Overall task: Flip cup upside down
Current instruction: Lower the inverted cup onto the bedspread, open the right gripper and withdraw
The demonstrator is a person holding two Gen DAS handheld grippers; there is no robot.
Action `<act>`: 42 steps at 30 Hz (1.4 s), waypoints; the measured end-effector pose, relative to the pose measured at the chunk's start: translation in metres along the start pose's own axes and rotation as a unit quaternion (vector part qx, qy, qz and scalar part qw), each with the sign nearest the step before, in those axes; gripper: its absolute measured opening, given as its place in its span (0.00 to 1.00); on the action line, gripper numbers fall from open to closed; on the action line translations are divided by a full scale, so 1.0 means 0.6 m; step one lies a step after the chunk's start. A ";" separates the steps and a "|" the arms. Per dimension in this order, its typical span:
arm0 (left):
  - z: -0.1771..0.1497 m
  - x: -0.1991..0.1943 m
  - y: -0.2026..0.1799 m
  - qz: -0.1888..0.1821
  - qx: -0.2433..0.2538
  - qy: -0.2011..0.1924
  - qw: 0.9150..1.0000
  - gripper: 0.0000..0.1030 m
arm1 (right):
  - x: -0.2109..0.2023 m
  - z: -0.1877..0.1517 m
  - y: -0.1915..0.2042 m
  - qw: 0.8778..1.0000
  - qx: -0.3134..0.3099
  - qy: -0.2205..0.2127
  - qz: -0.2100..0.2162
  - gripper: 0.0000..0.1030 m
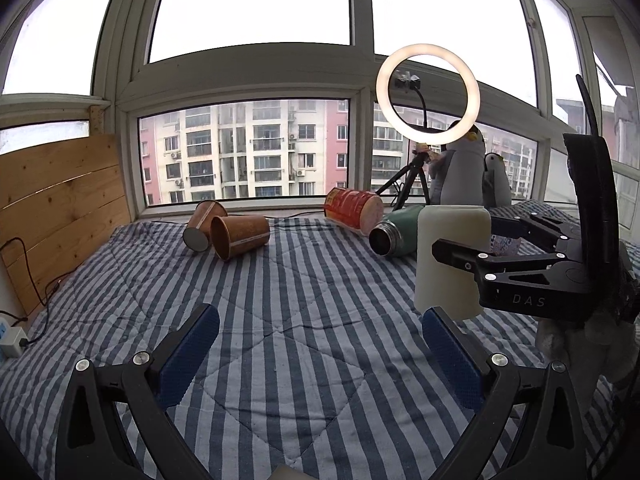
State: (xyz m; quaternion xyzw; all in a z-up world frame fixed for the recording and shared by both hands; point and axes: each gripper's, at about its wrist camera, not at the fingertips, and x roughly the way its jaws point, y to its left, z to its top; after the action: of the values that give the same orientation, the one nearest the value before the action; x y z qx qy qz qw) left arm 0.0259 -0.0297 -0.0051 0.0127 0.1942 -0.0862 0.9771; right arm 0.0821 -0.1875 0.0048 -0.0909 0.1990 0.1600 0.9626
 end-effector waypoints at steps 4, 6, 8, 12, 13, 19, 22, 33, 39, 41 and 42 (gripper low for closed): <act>-0.001 0.000 -0.007 -0.001 0.002 -0.001 1.000 1.00 | 0.021 -0.008 -0.008 1.000 0.014 0.013 -0.010 0.70; -0.002 -0.001 -0.010 -0.001 0.005 -0.002 1.000 1.00 | 0.028 -0.014 -0.011 1.000 0.021 0.017 -0.013 0.70; -0.003 -0.001 -0.012 -0.001 0.006 -0.003 1.000 1.00 | 0.032 -0.019 -0.013 0.999 0.024 0.020 -0.017 0.70; -0.004 0.002 -0.015 -0.003 0.006 0.001 1.000 1.00 | 0.034 -0.021 -0.008 0.999 0.017 0.017 -0.037 0.70; -0.005 0.001 -0.016 -0.003 0.006 0.002 1.000 1.00 | 0.036 -0.022 -0.008 0.999 0.016 0.021 -0.038 0.70; -0.004 -0.004 -0.018 -0.003 0.011 0.004 1.000 1.00 | 0.049 -0.027 -0.001 0.998 0.007 0.046 -0.029 0.70; -0.006 -0.008 -0.019 -0.003 0.012 0.005 1.000 1.00 | 0.047 -0.028 0.001 0.998 0.007 0.053 -0.022 0.70; -0.007 -0.037 -0.037 -0.009 0.006 -0.005 1.000 1.00 | -0.009 -0.038 0.001 0.999 0.030 0.044 -0.011 0.76; 0.001 -0.074 -0.049 -0.013 -0.002 -0.030 0.999 1.00 | -0.079 -0.051 -0.009 0.998 0.066 0.018 -0.012 0.79; 0.003 -0.086 -0.053 -0.012 -0.003 -0.041 0.999 1.00 | -0.103 -0.057 -0.011 0.997 0.076 0.010 -0.011 0.80; 0.004 -0.092 -0.055 -0.013 -0.002 -0.046 0.999 1.00 | -0.115 -0.061 -0.012 0.997 0.081 0.007 -0.009 0.80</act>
State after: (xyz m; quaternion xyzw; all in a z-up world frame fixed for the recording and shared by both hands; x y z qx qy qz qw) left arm -0.0293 -0.0533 0.0187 0.0039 0.1496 -0.0986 0.9838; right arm 0.0119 -0.2219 0.0012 -0.0152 0.2172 0.1336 0.9668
